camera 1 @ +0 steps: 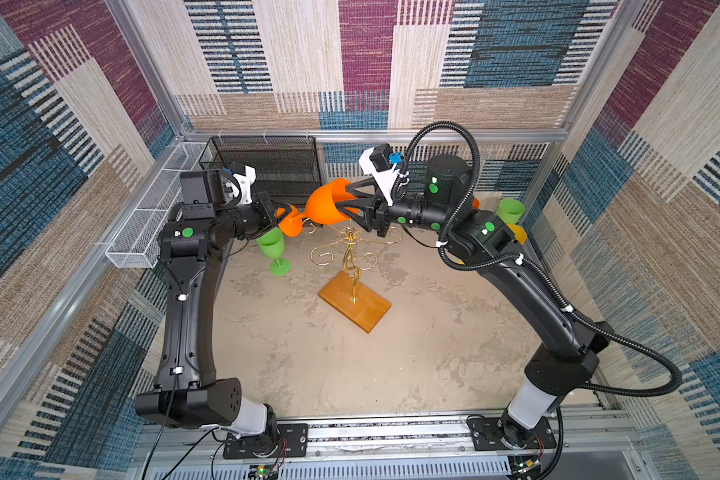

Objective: Take the wine glass off the wine glass rack

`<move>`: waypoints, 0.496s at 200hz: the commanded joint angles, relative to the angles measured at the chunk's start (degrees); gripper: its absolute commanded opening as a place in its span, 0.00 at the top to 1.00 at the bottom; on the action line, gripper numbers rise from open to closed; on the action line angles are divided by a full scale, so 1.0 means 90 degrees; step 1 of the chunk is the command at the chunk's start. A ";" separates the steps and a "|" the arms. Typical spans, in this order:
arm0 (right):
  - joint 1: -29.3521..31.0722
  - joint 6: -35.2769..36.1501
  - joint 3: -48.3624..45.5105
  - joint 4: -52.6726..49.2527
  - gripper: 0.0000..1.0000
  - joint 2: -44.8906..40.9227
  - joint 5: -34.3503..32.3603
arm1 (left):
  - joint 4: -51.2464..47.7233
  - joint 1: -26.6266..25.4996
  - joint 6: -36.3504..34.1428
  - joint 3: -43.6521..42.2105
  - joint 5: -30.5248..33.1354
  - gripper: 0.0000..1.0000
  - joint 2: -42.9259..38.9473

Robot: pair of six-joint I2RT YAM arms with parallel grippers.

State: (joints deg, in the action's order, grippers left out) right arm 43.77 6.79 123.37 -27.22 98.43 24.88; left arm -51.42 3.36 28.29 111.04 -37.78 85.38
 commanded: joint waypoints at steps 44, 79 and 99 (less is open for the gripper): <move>0.0064 0.0022 -0.0241 0.0232 0.50 -0.0284 0.0151 | 0.0108 0.0008 -0.0104 -0.0026 0.0208 1.00 0.0059; 0.0286 0.0202 -0.0063 0.0027 0.50 0.0022 -0.0026 | 0.0108 0.0008 -0.0081 0.0020 0.0178 1.00 0.0054; 0.0404 0.0317 0.0325 -0.0188 0.53 0.0338 -0.0099 | 0.0114 0.0008 -0.0076 0.0027 0.0156 1.00 0.0025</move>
State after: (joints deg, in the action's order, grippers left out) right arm 46.59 8.12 123.31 -27.33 99.29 25.04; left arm -51.40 3.36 28.29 110.80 -36.21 85.93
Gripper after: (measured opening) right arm 0.495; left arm 0.077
